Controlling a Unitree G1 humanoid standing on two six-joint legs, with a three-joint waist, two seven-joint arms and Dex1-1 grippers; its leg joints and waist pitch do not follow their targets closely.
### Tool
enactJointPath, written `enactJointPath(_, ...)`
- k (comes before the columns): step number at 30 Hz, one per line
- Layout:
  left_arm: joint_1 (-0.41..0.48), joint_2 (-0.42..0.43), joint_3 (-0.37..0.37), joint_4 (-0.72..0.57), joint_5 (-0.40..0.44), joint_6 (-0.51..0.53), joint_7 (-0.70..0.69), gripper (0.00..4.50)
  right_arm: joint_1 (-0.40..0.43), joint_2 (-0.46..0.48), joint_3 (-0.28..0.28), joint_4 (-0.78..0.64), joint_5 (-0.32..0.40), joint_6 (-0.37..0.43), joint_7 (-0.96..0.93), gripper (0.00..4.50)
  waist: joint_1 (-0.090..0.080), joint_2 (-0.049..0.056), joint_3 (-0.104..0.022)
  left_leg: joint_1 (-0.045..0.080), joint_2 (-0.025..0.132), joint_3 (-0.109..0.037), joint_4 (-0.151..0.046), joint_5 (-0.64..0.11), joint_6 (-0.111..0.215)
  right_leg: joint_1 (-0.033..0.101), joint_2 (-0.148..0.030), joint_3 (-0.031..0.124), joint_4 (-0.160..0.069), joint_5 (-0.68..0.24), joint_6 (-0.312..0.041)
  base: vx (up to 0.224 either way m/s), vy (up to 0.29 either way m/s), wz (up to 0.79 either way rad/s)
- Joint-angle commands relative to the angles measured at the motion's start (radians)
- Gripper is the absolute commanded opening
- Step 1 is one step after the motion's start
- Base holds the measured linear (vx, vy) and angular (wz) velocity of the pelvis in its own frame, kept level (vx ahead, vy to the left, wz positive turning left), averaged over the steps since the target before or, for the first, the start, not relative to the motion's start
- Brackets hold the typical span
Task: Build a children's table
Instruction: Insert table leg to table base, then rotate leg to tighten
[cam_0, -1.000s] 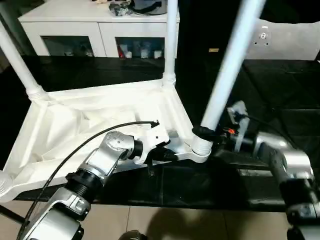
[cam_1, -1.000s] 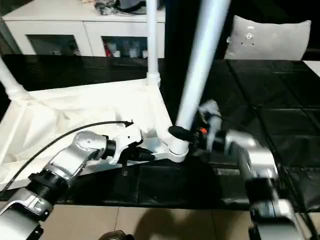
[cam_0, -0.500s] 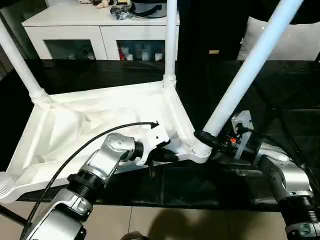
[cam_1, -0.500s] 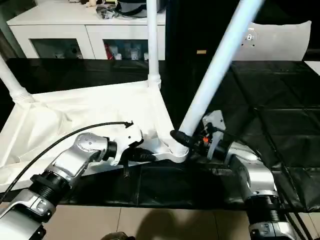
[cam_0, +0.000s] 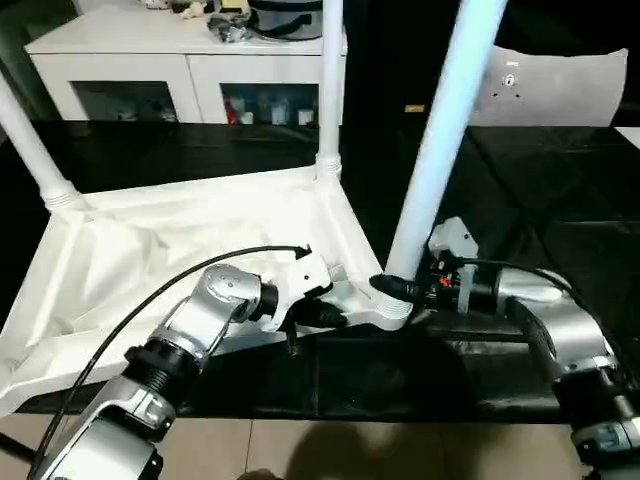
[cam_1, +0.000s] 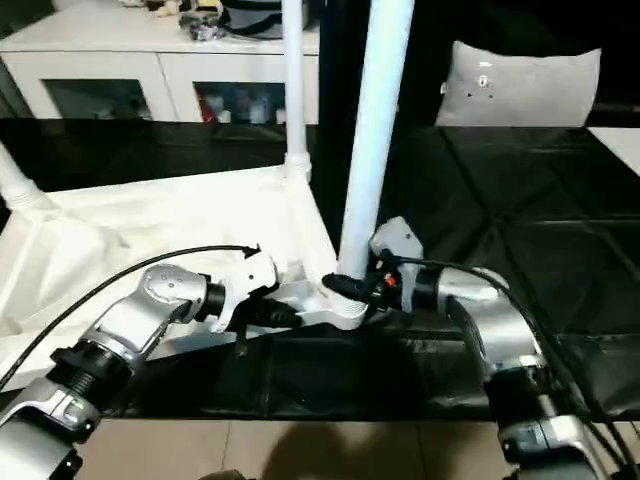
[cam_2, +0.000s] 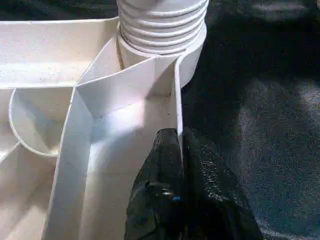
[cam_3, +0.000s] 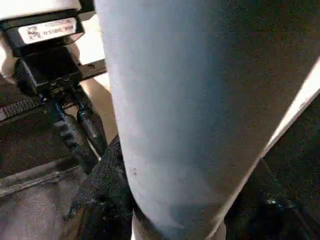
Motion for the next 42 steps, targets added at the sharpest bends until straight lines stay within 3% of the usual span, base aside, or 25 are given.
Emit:
enactJointPath(1, -0.035, 0.015, -0.014, 0.019, 0.030, -0.016, -0.022, 0.00, 0.051, 0.003, 0.102, 0.075, -0.075, 0.063, 0.042, 1.89, 0.002, -0.011, -0.036, 0.029, 0.082, -0.037, -0.082, -0.317, 0.005, 0.020, -0.096, 0.048, -0.093, -0.230, -0.206, 0.000, 0.000, 0.00)
enactJointPath(3, -0.051, 0.016, -0.013, 0.038, 0.036, -0.021, -0.026, 0.00, 0.045, 0.006, 0.105, 0.081, -0.077, 0.061, 0.045, 1.89, 0.001, -0.011, -0.027, 0.037, 0.083, -0.040, -0.088, -0.381, -0.013, 0.016, -0.100, 0.050, -0.105, -0.345, -0.189, 0.000, 0.000, 0.00)
enactJointPath(5, -0.065, 0.020, -0.013, 0.055, 0.043, -0.025, -0.035, 0.00, 0.039, 0.011, 0.107, 0.085, -0.075, 0.059, 0.048, 1.89, 0.001, -0.010, -0.027, 0.047, 0.085, -0.045, -0.092, -0.425, -0.035, 0.013, -0.103, 0.053, -0.111, -0.412, -0.173, 0.000, 0.000, 0.00)
enactJointPath(7, -0.068, 0.026, -0.016, 0.064, 0.049, -0.028, -0.038, 0.00, 0.045, 0.023, 0.096, 0.072, -0.061, 0.064, 0.033, 1.89, -0.001, -0.007, -0.029, 0.042, 0.087, -0.049, -0.101, -0.421, -0.046, 0.021, -0.102, 0.052, -0.109, -0.373, -0.174, 0.000, 0.000, 0.00)
enactJointPath(12, -0.051, 0.019, -0.008, 0.053, 0.046, 0.005, -0.011, 0.00, 0.054, 0.065, 0.069, 0.051, -0.059, 0.122, -0.087, 1.89, -0.001, -0.008, -0.027, 0.044, 0.086, -0.044, -0.103, -0.407, -0.043, 0.020, -0.100, 0.052, -0.107, -0.315, -0.189, 0.000, 0.000, 0.00)
enactJointPath(14, -0.036, 0.003, 0.009, 0.035, 0.035, 0.042, 0.021, 0.00, 0.054, 0.093, 0.057, 0.048, -0.075, 0.147, -0.164, 1.89, -0.005, -0.004, -0.018, 0.053, 0.084, -0.046, -0.104, -0.470, -0.061, 0.011, -0.105, 0.055, -0.118, -0.435, -0.172, 0.000, 0.000, 0.00)
enactJointPath(16, -0.012, -0.048, 0.045, -0.006, 0.007, 0.129, 0.103, 0.00, 0.032, 0.162, 0.015, 0.069, -0.094, 0.198, -0.325, 1.89, -0.013, -0.008, -0.014, 0.054, 0.081, -0.056, -0.107, -0.511, -0.078, 0.011, -0.110, 0.052, -0.126, -0.553, -0.144, 0.000, 0.000, 0.00)
enactJointPath(18, -0.008, -0.061, 0.052, -0.012, 0.005, 0.144, 0.119, 0.00, 0.025, 0.177, 0.005, 0.076, -0.097, 0.209, -0.357, 1.89, -0.021, -0.006, -0.014, 0.055, 0.079, -0.065, -0.111, -0.549, -0.092, 0.006, -0.108, 0.047, -0.134, -0.630, -0.101, 0.000, 0.000, 0.00)
enactJointPath(20, -0.003, -0.097, 0.060, -0.026, 0.002, 0.179, 0.159, 0.00, 0.006, 0.203, 0.000, 0.094, -0.119, 0.229, -0.420, 1.89, -0.032, -0.002, -0.012, 0.058, 0.079, -0.068, -0.113, -0.590, -0.101, 0.001, -0.104, 0.045, -0.136, -0.631, -0.090, 0.000, 0.000, 0.00)
enactJointPath(21, -0.011, -0.182, 0.071, -0.027, 0.002, 0.227, 0.254, 0.00, -0.044, 0.254, -0.021, 0.162, -0.134, 0.251, -0.534, 1.89, -0.040, 0.001, -0.013, 0.059, 0.079, -0.068, -0.114, -0.615, -0.109, -0.003, -0.103, 0.045, -0.134, -0.615, -0.095, 0.000, 0.000, 0.00)
enactJointPath(24, -0.024, -0.272, 0.049, -0.022, 0.029, 0.239, 0.340, 0.00, -0.110, 0.304, -0.039, 0.263, -0.152, 0.241, -0.662, 1.89, -0.057, 0.000, -0.013, 0.060, 0.076, -0.072, -0.117, -0.630, -0.114, 0.002, -0.101, 0.034, -0.140, -0.579, -0.092, 0.000, 0.000, 0.00)
enactJointPath(28, -0.018, -0.287, 0.029, -0.047, 0.051, 0.243, 0.356, 0.00, -0.131, 0.340, -0.042, 0.283, -0.171, 0.253, -0.718, 1.89, -0.067, 0.002, -0.018, 0.047, 0.073, -0.070, -0.123, -0.599, -0.102, 0.012, -0.098, 0.034, -0.140, -0.495, -0.092, 0.000, 0.000, 0.00)
enactJointPath(30, -0.020, -0.277, 0.034, -0.039, 0.057, 0.237, 0.365, 0.00, -0.132, 0.344, -0.045, 0.282, -0.172, 0.255, -0.727, 1.89, -0.062, -0.001, -0.017, 0.053, 0.073, -0.059, -0.119, -0.554, -0.085, 0.005, -0.098, 0.041, -0.143, -0.438, -0.110, 0.000, 0.000, 0.00)
enactJointPath(35, -0.023, -0.248, 0.069, -0.016, 0.085, 0.231, 0.397, 0.00, -0.150, 0.359, -0.060, 0.320, -0.183, 0.246, -0.763, 1.89, -0.062, 0.000, -0.012, 0.056, 0.070, -0.059, -0.120, -0.552, -0.073, 0.006, -0.101, 0.038, -0.152, -0.532, -0.093, 0.000, 0.000, 0.00)
enactJointPath(36, -0.022, -0.246, 0.073, -0.017, 0.084, 0.233, 0.398, 0.00, -0.154, 0.360, -0.061, 0.328, -0.183, 0.241, -0.768, 1.89, -0.062, -0.001, -0.010, 0.063, 0.070, -0.061, -0.119, -0.573, -0.076, 0.001, -0.100, 0.036, -0.158, -0.578, -0.076, 0.000, 0.000, 0.00)
enactJointPath(40, -0.018, -0.241, 0.079, -0.026, 0.084, 0.237, 0.401, 0.00, -0.157, 0.369, -0.075, 0.343, -0.169, 0.211, -0.756, 1.89, -0.065, 0.002, -0.006, 0.069, 0.070, -0.067, -0.121, -0.626, -0.086, -0.005, -0.098, 0.031, -0.165, -0.625, -0.053, 0.000, 0.000, 0.00)
enactJointPath(41, -0.018, -0.240, 0.080, -0.025, 0.083, 0.236, 0.401, 0.00, -0.158, 0.371, -0.078, 0.346, -0.166, 0.203, -0.750, 2.24, -0.065, 0.004, -0.006, 0.073, 0.070, -0.067, -0.122, -0.647, -0.091, -0.007, -0.096, 0.031, -0.166, -0.624, -0.051, 0.000, 0.000, 0.00)
enactJointPath(42, -0.020, -0.239, 0.083, -0.020, 0.082, 0.232, 0.401, 0.00, -0.160, 0.372, -0.083, 0.350, -0.163, 0.196, -0.746, 2.24, -0.064, 0.005, -0.005, 0.074, 0.070, -0.068, -0.123, -0.659, -0.093, -0.009, -0.095, 0.031, -0.166, -0.621, -0.052, 0.000, 0.000, 0.00)
